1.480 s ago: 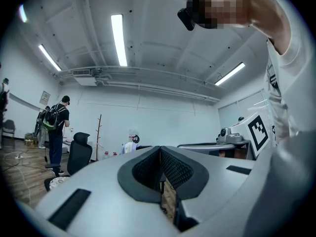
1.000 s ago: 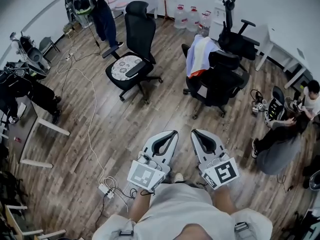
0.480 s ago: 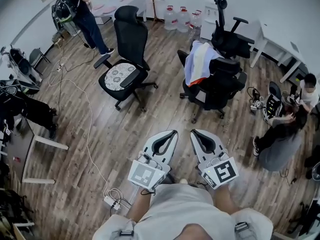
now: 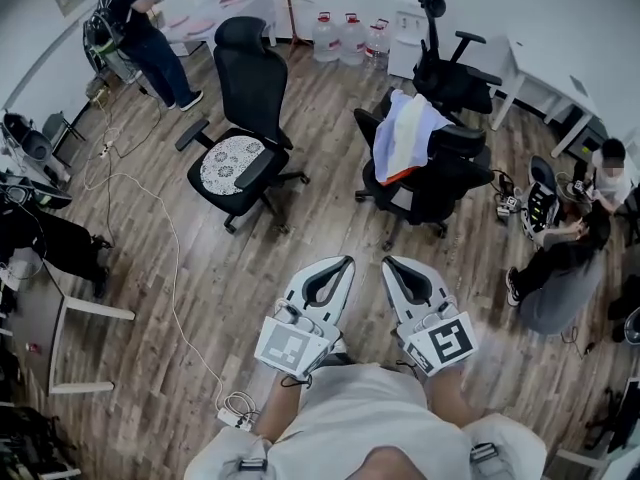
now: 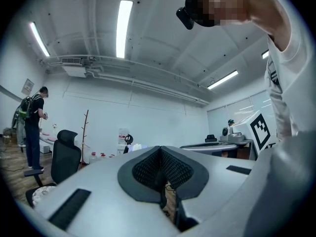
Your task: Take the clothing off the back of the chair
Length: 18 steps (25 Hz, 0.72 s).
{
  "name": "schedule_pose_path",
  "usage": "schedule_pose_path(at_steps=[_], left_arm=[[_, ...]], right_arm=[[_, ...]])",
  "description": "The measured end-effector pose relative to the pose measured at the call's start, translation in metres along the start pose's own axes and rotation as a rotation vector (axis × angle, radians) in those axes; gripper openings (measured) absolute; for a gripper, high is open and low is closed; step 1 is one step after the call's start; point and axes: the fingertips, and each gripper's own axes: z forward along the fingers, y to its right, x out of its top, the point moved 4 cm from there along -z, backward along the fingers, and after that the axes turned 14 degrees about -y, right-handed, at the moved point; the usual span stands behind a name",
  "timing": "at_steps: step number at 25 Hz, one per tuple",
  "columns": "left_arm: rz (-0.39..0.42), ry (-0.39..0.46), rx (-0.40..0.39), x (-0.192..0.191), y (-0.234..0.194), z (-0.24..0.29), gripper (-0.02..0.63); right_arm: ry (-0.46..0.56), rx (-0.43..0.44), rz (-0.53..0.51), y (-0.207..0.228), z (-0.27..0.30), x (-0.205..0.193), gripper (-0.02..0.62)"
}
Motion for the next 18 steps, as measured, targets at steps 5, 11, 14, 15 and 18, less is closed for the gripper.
schedule_pose_path(at_steps=[5, 11, 14, 15, 18], left_arm=[[0.013, -0.005, -0.027, -0.001, -0.022, 0.001, 0.018], [0.023, -0.008, -0.044, 0.002, -0.042, 0.007, 0.018], [0.017, -0.010, -0.057, 0.001, -0.049, 0.013, 0.018], [0.015, -0.011, -0.060, 0.002, -0.052, 0.016, 0.018], [0.010, -0.015, -0.059, 0.002, -0.059, 0.026, 0.018]], right_arm=[[0.001, -0.028, 0.004, -0.003, 0.020, 0.005, 0.021], [-0.006, -0.054, 0.019, -0.002, 0.035, 0.007, 0.021], [-0.012, -0.063, 0.028, 0.004, 0.041, 0.008, 0.021], [-0.013, -0.066, 0.029, 0.007, 0.043, 0.009, 0.021], [-0.013, -0.067, 0.031, 0.016, 0.050, 0.011, 0.021]])
